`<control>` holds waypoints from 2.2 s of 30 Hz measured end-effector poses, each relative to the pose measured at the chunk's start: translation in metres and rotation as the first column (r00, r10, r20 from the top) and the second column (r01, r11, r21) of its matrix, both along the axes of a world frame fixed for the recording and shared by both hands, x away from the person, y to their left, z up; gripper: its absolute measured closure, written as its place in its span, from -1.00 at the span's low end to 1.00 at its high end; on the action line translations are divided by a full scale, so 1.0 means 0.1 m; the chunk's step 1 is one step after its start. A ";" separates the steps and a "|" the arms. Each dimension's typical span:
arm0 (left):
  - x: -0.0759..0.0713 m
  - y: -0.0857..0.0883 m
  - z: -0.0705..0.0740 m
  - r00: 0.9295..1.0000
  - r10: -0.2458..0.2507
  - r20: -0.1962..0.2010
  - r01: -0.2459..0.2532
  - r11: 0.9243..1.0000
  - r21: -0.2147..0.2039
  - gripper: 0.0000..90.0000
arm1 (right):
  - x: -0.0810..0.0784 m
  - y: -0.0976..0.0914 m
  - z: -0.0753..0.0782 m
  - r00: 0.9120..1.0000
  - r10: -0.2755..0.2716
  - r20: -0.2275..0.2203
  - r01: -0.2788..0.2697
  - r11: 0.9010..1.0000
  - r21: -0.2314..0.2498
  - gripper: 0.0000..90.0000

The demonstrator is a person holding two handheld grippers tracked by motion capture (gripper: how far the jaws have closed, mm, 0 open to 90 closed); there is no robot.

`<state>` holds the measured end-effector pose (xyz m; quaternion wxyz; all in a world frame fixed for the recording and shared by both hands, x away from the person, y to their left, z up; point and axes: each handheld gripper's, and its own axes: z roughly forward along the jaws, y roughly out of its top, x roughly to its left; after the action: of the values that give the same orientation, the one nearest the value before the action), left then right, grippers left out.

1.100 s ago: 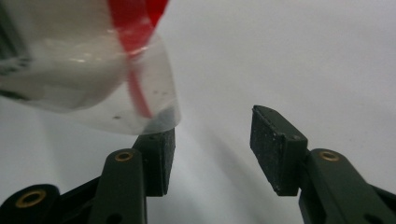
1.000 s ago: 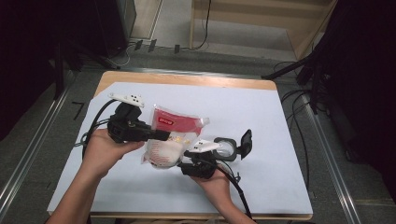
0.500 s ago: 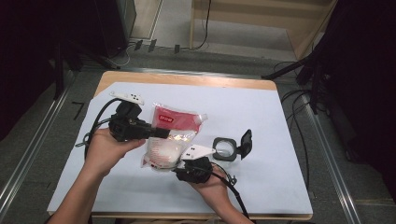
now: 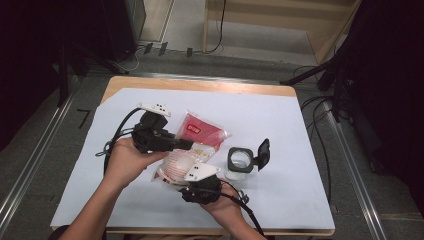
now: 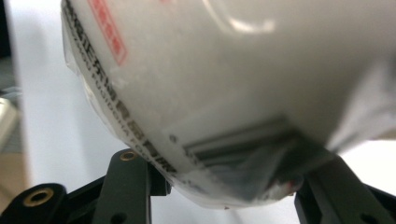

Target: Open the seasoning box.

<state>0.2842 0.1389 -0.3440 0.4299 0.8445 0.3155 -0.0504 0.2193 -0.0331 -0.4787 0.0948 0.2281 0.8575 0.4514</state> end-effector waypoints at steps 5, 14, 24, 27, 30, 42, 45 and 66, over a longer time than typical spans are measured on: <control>0.00 -0.06 -0.01 0.999 -0.004 0.035 0.004 1.000 -0.013 0.89 | 0.01 -0.02 0.03 1.000 -0.002 -0.031 0.003 1.000 0.028 0.19; 0.02 -0.10 -0.07 0.993 -0.045 0.107 0.047 0.999 -0.014 0.84 | 0.01 -0.05 0.08 0.994 0.026 -0.104 -0.019 0.997 0.068 0.19; 0.05 -0.16 -0.21 0.991 -0.059 0.118 0.067 0.996 -0.065 0.80 | -0.03 -0.03 0.10 0.994 0.050 -0.092 -0.043 0.996 0.079 0.25; 0.06 -0.18 -0.22 0.993 -0.056 0.100 0.063 0.996 -0.070 0.79 | -0.03 -0.03 0.09 0.994 0.051 -0.097 -0.044 0.996 0.073 0.25; 0.08 -0.22 -0.23 0.996 -0.058 0.074 0.062 0.996 -0.060 0.77 | -0.03 -0.02 0.09 0.992 0.047 -0.118 -0.039 0.996 0.076 0.23; 0.14 -0.38 -0.27 0.999 -0.035 -0.022 0.035 0.999 -0.017 0.66 | -0.07 0.00 0.09 0.990 0.058 -0.130 -0.047 0.995 0.084 0.23; 0.15 -0.40 -0.26 0.999 -0.031 -0.027 0.031 1.000 -0.002 0.66 | -0.08 0.01 0.10 0.991 0.055 -0.118 -0.046 0.996 0.077 0.23; 0.19 -0.56 -0.17 0.993 -0.056 -0.101 0.055 0.998 -0.011 0.46 | -0.09 -0.06 0.14 0.990 -0.011 -0.142 0.031 0.990 0.137 0.33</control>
<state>0.3029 0.0831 -0.3614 0.4152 0.8475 0.3130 -0.1066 0.2106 -0.0390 -0.4643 0.0224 0.2745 0.8260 0.4919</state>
